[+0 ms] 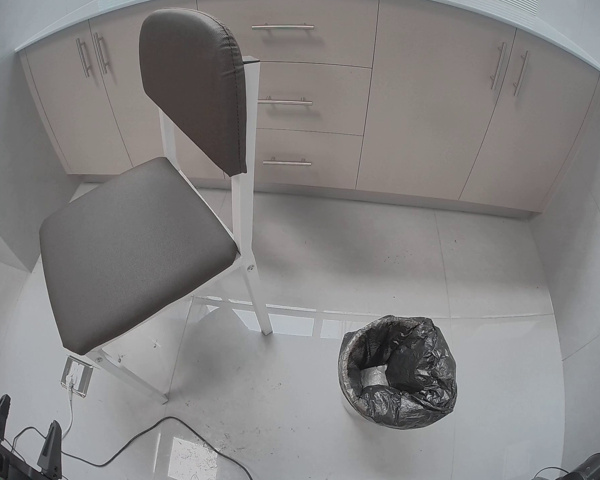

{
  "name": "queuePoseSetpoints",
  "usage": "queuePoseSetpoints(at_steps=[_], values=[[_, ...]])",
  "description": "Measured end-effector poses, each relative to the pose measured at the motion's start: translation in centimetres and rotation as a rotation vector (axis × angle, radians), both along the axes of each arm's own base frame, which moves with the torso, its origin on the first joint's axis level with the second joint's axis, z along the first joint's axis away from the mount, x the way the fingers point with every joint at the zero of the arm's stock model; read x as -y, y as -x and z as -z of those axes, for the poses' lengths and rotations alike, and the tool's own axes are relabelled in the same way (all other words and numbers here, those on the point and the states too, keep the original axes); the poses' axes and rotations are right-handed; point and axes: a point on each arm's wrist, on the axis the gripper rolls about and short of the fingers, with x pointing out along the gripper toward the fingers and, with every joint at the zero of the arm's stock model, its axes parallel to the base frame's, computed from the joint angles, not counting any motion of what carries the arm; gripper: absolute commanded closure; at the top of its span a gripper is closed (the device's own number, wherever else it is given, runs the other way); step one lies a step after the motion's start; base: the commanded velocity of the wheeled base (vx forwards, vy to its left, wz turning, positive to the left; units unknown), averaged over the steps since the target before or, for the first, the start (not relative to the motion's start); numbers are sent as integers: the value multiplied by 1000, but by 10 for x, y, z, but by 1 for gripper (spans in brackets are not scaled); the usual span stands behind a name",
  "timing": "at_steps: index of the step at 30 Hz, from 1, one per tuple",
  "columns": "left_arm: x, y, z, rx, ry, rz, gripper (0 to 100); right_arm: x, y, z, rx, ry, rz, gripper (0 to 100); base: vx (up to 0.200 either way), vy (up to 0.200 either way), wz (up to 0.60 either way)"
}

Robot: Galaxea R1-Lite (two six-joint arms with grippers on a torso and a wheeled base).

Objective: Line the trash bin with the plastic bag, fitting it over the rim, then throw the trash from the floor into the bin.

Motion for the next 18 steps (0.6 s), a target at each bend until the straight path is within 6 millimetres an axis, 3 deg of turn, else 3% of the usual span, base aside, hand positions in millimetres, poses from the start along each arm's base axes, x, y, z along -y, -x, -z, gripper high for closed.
queuePoseSetpoints(at_steps=[6, 12, 18], values=[[0, 0, 0, 4, 0, 1, 0, 0, -7, 22, -7, 79, -34, 100, 0, 0, 0], [0, 0, 0, 4, -1, 1, 0, 0, -26, 66, -122, 123, -85, 100, 0, 0, 0], [0, 0, 0, 4, -1, 1, 0, -2, -30, 81, -181, 33, -174, 100, 0, 0, 0]])
